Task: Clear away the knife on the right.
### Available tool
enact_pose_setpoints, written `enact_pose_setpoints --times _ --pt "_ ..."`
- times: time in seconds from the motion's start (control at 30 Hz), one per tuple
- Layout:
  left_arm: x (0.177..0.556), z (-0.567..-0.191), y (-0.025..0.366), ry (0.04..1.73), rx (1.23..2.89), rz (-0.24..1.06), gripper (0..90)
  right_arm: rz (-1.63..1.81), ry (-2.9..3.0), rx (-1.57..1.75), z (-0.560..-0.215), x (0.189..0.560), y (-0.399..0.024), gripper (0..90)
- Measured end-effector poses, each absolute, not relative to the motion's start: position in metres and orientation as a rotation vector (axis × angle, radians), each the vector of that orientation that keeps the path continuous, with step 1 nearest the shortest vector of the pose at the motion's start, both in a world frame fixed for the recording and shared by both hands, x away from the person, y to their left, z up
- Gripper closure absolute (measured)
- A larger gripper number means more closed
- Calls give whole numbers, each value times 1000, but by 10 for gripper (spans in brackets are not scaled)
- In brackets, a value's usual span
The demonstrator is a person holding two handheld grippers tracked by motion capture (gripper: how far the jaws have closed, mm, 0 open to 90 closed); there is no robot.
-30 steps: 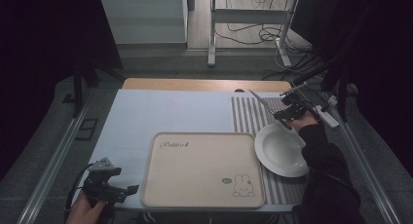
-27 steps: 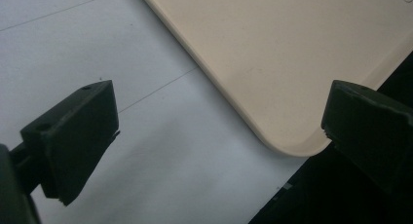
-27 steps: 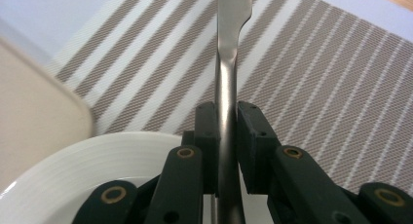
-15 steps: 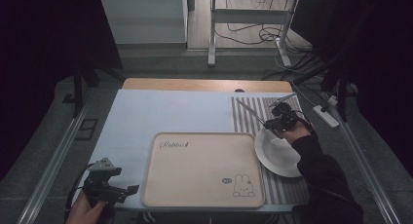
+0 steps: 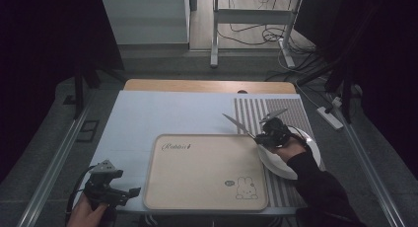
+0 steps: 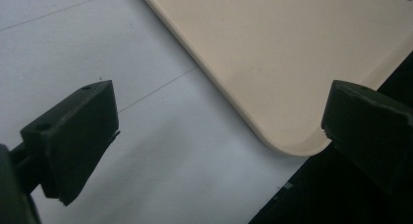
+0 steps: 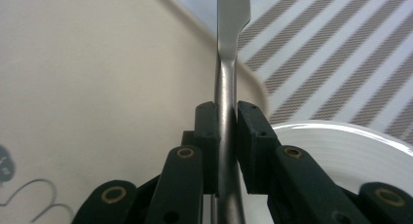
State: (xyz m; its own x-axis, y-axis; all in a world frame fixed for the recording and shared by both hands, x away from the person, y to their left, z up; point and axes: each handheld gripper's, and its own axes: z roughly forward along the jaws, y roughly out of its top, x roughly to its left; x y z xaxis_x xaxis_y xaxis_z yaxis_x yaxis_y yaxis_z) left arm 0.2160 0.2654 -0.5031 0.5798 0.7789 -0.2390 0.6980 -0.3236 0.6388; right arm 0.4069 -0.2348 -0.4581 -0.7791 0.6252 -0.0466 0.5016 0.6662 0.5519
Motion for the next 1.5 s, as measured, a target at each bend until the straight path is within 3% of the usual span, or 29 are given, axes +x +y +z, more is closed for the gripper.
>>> enact_pose_setpoints --times 0.27,0.37,0.57,0.9,1.27,1.5 --pt "216 -503 265 1172 2091 144 13 780 2703 820 -465 377 -211 802" --pt "216 -503 265 1171 2092 145 12 849 2723 786 -465 365 -205 900" --pt "216 -503 265 1167 2100 146 13 796 2733 773 -467 348 -194 900" --pt "216 -503 265 1167 2101 146 13 689 2753 792 -490 354 -191 900" --pt "216 -503 264 1166 2104 146 13 681 2784 821 -495 335 -201 900" --pt "217 -503 264 1167 2105 150 13 641 2717 894 -499 352 -210 900"
